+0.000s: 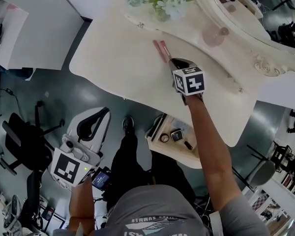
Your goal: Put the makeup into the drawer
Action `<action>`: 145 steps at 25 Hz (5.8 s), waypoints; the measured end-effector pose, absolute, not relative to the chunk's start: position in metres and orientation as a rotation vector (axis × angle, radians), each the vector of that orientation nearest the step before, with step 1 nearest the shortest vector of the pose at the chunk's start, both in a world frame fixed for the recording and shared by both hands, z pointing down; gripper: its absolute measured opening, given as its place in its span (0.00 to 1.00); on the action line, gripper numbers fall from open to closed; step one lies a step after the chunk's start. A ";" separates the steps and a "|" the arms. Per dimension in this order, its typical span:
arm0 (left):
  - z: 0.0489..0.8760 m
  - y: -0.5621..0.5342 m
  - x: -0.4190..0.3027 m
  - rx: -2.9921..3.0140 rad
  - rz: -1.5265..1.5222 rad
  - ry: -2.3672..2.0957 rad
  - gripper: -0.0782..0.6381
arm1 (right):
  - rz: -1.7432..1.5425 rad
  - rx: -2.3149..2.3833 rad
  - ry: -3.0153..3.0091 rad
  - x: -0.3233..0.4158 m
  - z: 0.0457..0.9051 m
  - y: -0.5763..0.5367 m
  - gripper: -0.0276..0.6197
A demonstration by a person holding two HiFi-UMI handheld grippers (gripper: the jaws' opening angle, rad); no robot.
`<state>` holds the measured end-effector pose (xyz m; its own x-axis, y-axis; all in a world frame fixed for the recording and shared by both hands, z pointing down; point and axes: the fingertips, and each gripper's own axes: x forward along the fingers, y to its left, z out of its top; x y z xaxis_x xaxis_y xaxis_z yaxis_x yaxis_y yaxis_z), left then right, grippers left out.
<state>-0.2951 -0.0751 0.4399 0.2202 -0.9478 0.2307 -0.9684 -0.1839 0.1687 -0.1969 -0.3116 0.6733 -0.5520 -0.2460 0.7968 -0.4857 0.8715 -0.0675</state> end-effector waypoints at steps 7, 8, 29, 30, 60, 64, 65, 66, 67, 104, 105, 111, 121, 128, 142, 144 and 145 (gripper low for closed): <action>0.428 -0.083 -0.287 2.266 0.118 -1.779 0.11 | 0.351 0.544 -2.231 -0.184 0.640 -0.304 0.10; 0.426 -0.085 -0.286 2.274 0.120 -1.774 0.11 | 0.350 0.550 -2.238 -0.182 0.634 -0.303 0.10; 0.395 -0.109 -0.222 2.485 0.196 -1.577 0.11 | 0.432 0.742 -2.349 -0.068 0.544 -0.248 0.10; 0.394 -0.111 -0.216 2.498 0.200 -1.559 0.11 | 0.444 0.760 -2.347 -0.057 0.543 -0.243 0.10; 0.414 -0.134 -0.022 2.711 0.340 -1.111 0.11 | 0.738 0.938 -2.109 0.199 0.617 -0.077 0.10; 0.419 -0.136 -0.005 2.713 0.354 -1.082 0.11 | 0.761 0.931 -2.055 0.218 0.642 -0.062 0.10; 0.420 -0.137 -0.002 2.714 0.356 -1.076 0.11 | 0.768 0.929 -2.043 0.222 0.648 -0.060 0.10; 0.421 -0.138 0.002 2.715 0.357 -1.071 0.11 | 0.777 0.926 -2.033 0.225 0.653 -0.058 0.10; 0.422 -0.138 0.005 2.715 0.360 -1.066 0.11 | 0.785 0.923 -2.024 0.227 0.658 -0.056 0.10; 0.424 -0.144 -0.019 2.643 0.374 -1.169 0.11 | 0.907 0.726 -1.640 0.230 0.771 -0.047 0.10; 0.423 -0.143 -0.022 2.641 0.372 -1.178 0.11 | 0.913 0.725 -1.638 0.230 0.771 -0.047 0.10; 0.417 -0.139 -0.037 2.631 0.355 -1.218 0.11 | 0.951 0.717 -1.624 0.228 0.775 -0.044 0.11; 0.394 -0.134 -0.063 2.649 0.323 -1.258 0.11 | 1.022 0.740 -1.578 0.231 0.770 -0.039 0.16; 0.354 -0.123 -0.092 2.678 0.278 -1.312 0.11 | 1.018 0.829 -1.724 0.214 0.694 -0.059 0.15; 0.262 -0.079 -0.166 2.739 0.162 -1.499 0.11 | 0.544 0.977 -2.476 0.085 0.379 -0.150 0.05; 0.253 -0.075 -0.173 2.747 0.150 -1.515 0.11 | 0.452 0.957 -2.538 0.068 0.342 -0.150 0.05; 0.249 -0.072 -0.176 2.751 0.142 -1.522 0.11 | 0.418 0.947 -2.563 0.061 0.326 -0.149 0.05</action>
